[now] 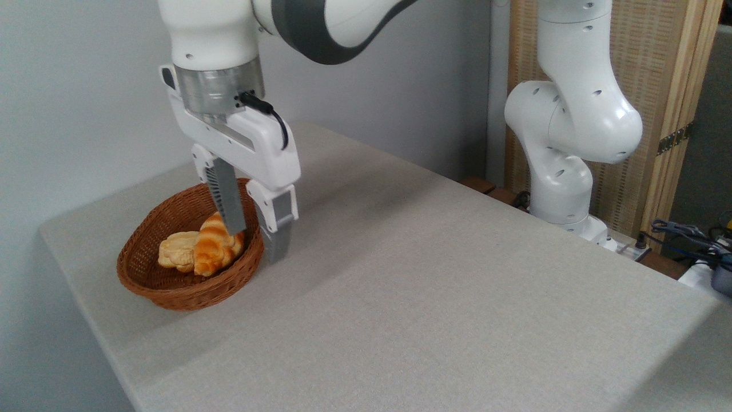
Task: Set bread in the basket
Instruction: 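Open the gripper and raise it away from the basket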
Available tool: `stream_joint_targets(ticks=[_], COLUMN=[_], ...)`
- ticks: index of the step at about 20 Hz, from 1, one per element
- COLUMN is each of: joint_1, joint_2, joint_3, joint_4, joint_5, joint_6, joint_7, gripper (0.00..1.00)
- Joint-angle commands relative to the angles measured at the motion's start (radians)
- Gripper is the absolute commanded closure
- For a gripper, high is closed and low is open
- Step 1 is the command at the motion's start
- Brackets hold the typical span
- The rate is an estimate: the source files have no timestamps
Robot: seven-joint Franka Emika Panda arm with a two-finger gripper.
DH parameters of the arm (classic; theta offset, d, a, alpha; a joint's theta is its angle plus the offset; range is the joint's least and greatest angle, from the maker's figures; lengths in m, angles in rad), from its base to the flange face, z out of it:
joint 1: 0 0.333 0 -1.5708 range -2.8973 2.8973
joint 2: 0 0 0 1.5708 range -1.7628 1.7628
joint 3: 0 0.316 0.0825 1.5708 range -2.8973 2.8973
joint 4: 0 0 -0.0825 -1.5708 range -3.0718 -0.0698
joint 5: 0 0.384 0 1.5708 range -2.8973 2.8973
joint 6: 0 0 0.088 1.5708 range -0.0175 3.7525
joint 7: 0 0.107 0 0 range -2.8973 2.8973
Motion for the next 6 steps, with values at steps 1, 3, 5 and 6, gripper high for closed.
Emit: stream_joint_targets(ticks=[1,3,5,6], joint_1=[-0.010,-0.012,-0.012,-0.012], joint_2=[-0.019,-0.017,-0.016,-0.016], joint_3=[0.028,0.028,0.028,0.028], joint_4=[-0.012,-0.012,-0.012,-0.012], joint_5=[0.009,0.007,0.007,0.006], joint_6=[-0.049,-0.049,-0.049,-0.048], joint_7=[0.074,0.073,0.071,0.073], gripper=[0.00,0.00,0.00,0.00])
